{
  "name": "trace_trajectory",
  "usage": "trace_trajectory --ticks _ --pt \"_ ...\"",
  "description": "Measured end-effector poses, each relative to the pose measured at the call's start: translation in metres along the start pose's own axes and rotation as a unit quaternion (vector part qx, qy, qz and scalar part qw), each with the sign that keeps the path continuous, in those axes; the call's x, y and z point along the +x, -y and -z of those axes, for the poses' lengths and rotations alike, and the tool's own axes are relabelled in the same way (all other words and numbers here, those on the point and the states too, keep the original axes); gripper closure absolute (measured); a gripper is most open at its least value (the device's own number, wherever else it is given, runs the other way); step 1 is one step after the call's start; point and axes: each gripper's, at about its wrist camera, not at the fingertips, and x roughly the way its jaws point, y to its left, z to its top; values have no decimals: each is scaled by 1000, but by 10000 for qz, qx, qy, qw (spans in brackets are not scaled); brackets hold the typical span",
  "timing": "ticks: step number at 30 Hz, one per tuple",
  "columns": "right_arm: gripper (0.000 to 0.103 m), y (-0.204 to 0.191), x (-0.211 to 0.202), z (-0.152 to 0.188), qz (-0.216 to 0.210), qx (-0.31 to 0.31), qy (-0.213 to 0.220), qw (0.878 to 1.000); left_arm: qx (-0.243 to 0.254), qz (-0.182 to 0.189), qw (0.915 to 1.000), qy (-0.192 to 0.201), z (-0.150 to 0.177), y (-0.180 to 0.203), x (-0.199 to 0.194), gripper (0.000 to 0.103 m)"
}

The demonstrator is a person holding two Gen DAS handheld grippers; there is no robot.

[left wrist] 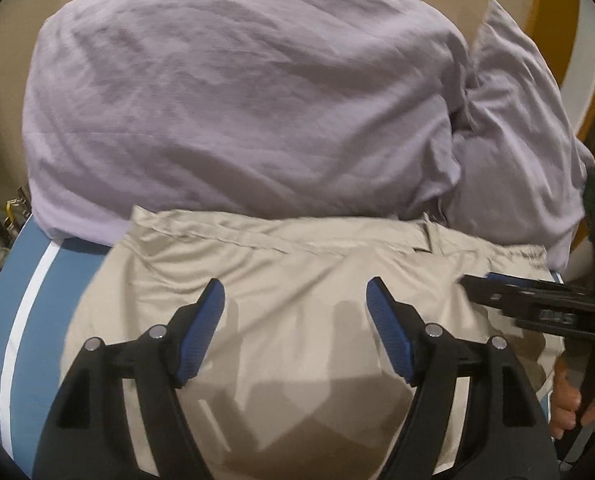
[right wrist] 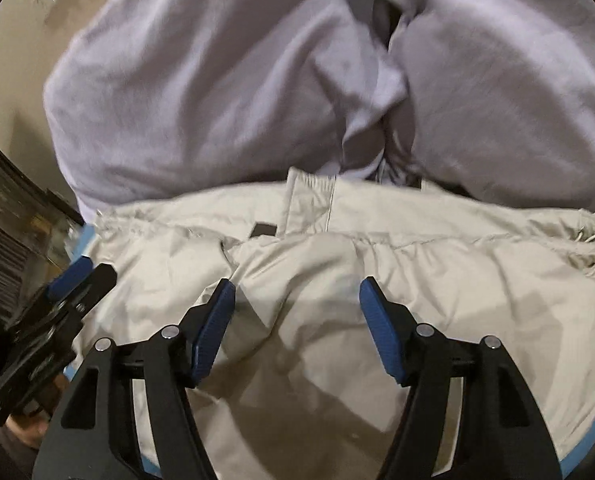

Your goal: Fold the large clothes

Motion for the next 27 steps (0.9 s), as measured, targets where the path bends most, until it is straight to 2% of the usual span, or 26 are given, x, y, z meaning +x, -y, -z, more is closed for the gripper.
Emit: trace_trajectory --ticks 1,3,4,6,8,12,18,23,27 --pt "44 0 4 1 -9 19 -52 10000 28 18 10000 -17 1 2 1 30" --pt "64 2 10 3 -92 47 -112 9999 78 45 9999 -50 3 6 3 30" --pt "68 2 11 4 -112 26 -67 9999 96 52 9999 -61 4 9 5 29" --pt "91 0 9 0 -92 -47 111 9999 127 78 9999 -75 5 13 8 30" --pt "96 -2 7 -8 -71 -40 274 9996 144 92 9998 -64 5 16 9 29" --pt "99 0 3 -29 53 81 595 9982 114 134 9998 -19 3 19 12 29" --pt "99 8 18 -49 350 219 787 9960 135 178 9997 119 -4 23 12 27" --pt "99 8 53 -42 664 56 520 9964 118 239 9994 203 -9 29 16 26" --pt "98 9 54 -39 569 26 534 9969 155 219 9995 187 -9 33 25 26"
